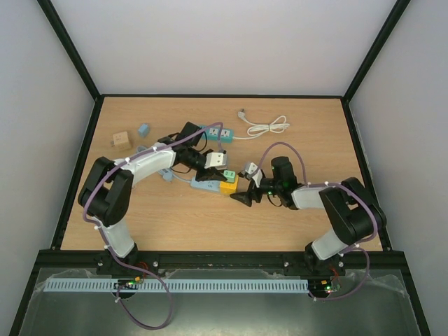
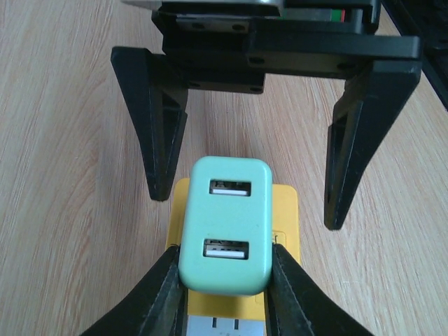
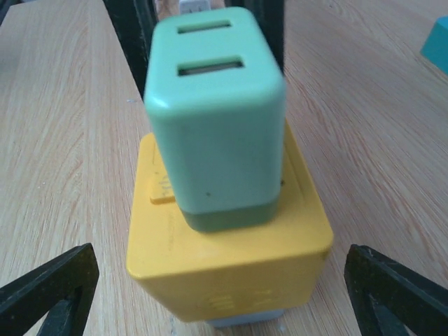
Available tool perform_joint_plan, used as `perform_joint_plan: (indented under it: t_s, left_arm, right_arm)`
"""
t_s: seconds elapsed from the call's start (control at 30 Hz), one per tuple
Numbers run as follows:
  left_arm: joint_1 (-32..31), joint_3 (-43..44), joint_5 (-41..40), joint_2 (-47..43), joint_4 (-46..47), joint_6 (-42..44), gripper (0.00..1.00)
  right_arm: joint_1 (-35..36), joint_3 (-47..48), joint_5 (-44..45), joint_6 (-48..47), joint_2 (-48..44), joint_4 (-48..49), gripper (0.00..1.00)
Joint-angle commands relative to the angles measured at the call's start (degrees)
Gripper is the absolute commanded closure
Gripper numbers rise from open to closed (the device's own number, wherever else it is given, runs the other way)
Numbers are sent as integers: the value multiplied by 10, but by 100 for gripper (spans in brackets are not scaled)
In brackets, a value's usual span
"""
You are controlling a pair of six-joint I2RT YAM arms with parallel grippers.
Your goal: Pull the plug off the socket
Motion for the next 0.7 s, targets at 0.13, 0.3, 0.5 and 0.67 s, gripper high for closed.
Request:
perform_joint_plan:
  t_s: [0.13,0.3,0.5,0.67]
  left_arm:
    - [-4,-28,17,-21,12,-23,79]
    - [-7,-29,12,-21,21,-33,79]
    - [-10,-28,9,-18,21,-33,79]
    - [-11,-28,4,-19,21,-34,77]
  right_arm:
    - [17,26,-5,-4,57,96,14]
    - [21,28,-19,-5,80,115,23]
    - [24,32,-26,-7,87,126,30]
    - [29,33,-35,-31,94,108,48]
